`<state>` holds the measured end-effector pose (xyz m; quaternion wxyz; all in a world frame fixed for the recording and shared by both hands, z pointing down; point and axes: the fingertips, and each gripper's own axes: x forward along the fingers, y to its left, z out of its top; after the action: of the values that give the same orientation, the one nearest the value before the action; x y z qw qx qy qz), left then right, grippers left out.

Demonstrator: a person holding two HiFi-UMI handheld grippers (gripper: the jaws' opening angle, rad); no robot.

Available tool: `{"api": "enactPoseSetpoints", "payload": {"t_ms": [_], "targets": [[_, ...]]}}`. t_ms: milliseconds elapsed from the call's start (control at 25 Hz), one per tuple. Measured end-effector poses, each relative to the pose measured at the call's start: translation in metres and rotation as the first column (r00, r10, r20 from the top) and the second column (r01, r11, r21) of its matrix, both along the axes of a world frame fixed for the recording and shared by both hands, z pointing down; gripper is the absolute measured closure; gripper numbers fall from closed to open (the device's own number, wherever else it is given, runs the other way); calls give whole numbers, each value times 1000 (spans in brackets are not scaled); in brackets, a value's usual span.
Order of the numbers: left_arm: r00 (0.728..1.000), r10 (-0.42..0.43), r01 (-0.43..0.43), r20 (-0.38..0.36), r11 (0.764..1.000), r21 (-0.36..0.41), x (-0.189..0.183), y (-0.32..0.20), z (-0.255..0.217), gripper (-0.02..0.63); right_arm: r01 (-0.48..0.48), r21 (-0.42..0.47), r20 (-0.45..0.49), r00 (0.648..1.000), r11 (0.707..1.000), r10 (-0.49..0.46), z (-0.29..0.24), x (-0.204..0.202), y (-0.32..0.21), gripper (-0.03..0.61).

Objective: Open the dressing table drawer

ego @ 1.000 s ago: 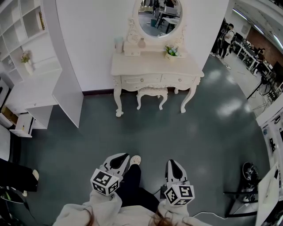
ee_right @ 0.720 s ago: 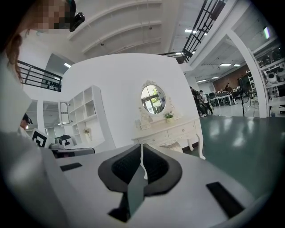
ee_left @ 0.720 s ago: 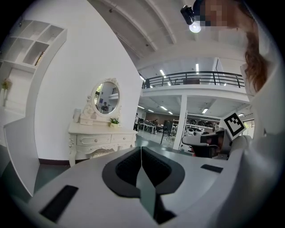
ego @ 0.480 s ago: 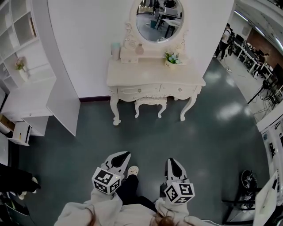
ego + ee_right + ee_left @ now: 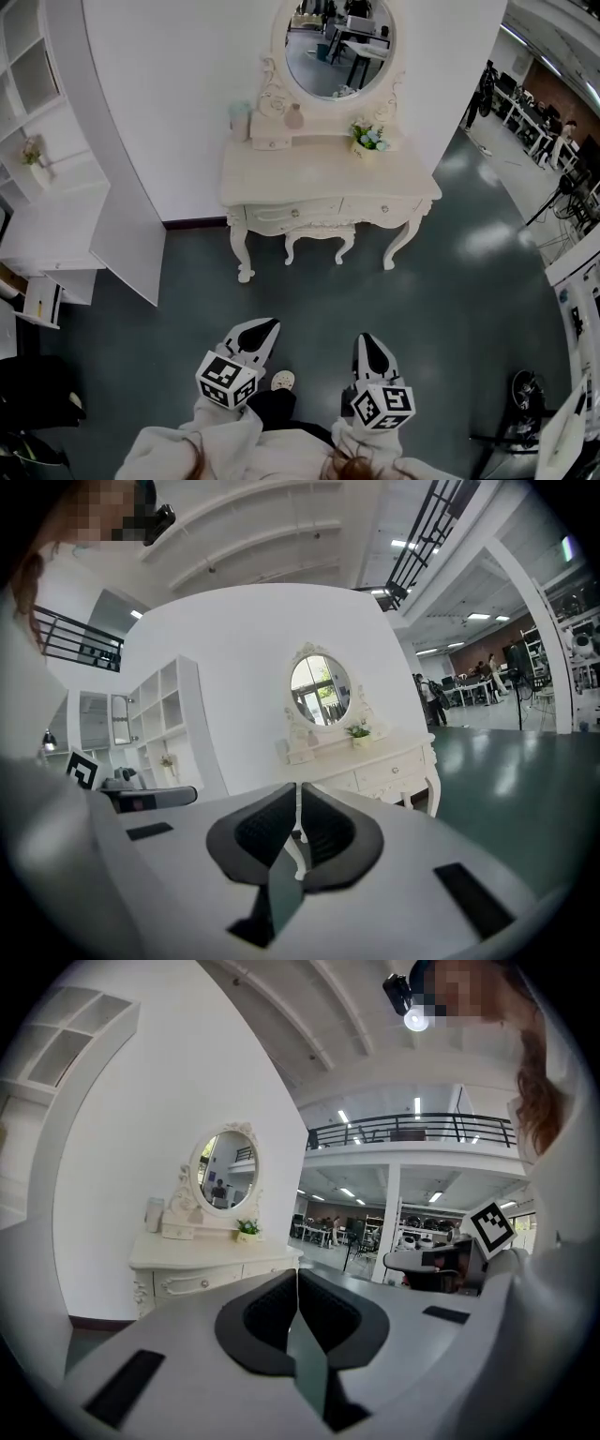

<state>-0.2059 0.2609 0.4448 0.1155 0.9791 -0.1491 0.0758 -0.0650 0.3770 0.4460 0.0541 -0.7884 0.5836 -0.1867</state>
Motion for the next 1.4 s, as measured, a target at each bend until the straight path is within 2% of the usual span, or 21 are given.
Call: {"api": "enactPoseSetpoints", "payload": {"t_ms": [440,760,960,1200,1400], "targets": [[1000,15,-15,-3,1000,26,33,-79,2,593,-16,16,-16,1000,1000,16,0,32,-76,537],[1000,8,-8,15,1000,9,24,-106,8,594,-13,-15,-4,1000,1000,13,5,27,-100,537],[1000,-22,23,15,1000,-4,17,-117,10,593,-5,-41,10,1000,999,6,12,29,-107,537],[996,-84,85,24,996,-24,6,-127,19,594,68,-50,7,998,996,-68,17,25,-133,537],[990,-134,134,48,991,-3,10,-144,22,593,106,-50,8,994,993,-106,19,38,-155,537]]}}
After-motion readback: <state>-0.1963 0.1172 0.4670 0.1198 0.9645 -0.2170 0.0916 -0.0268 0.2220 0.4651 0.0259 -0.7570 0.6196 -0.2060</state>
